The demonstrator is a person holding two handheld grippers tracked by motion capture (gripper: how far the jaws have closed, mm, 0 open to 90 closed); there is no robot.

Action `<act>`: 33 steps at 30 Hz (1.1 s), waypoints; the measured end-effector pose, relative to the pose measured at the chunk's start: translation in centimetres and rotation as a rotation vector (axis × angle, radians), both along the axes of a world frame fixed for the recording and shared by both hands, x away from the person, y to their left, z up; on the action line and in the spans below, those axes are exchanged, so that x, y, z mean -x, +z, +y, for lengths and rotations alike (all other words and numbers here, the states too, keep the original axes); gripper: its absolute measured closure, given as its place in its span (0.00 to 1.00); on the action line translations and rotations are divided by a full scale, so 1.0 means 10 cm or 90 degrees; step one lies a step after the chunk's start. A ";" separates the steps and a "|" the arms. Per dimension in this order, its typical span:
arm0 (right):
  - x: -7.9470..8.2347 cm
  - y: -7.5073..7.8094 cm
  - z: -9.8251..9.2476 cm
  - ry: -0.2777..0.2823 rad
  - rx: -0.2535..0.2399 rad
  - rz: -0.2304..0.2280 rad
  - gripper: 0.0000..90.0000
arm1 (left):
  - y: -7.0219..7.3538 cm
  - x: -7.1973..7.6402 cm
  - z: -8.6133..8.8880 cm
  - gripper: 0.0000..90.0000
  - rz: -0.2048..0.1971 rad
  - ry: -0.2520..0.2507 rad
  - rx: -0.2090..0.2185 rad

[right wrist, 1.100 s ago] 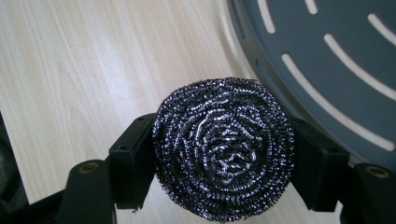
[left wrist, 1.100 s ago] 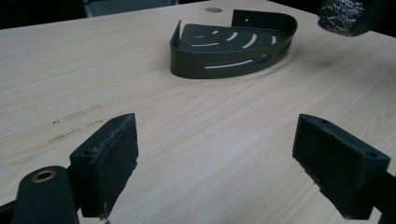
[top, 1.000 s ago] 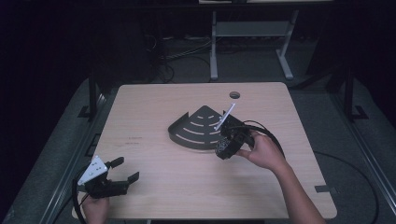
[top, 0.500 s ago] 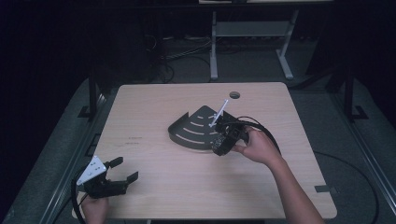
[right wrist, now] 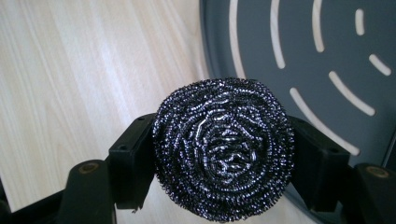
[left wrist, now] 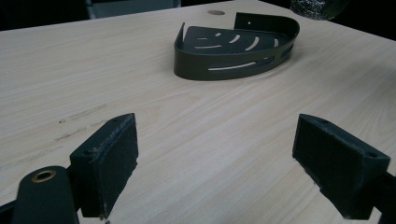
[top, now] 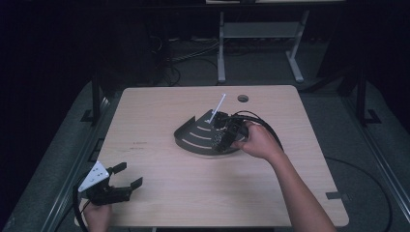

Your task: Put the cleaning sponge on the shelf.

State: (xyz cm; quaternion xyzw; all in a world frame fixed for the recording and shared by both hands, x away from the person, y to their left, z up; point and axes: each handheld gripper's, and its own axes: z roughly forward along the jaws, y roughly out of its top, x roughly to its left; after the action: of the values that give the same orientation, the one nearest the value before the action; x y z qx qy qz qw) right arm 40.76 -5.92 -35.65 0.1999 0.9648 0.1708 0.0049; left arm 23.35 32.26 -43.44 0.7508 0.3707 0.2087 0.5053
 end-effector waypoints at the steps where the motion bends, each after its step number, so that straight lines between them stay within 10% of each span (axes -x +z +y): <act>1: -0.01 -0.01 0.01 -0.001 -0.004 0.005 0.34 | 0.00 0.00 0.00 0.15 0.000 0.000 -0.001; 33: -0.43 -0.13 0.27 -0.021 0.028 0.031 0.34 | 0.00 0.00 0.00 0.15 -0.001 0.000 -0.002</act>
State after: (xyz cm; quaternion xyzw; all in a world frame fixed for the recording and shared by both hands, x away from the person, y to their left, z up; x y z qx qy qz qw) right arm 45.07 -3.18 -36.94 0.2200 0.9647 0.1442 -0.0110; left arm 23.36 32.30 -43.40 0.7516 0.3699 0.2099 0.5041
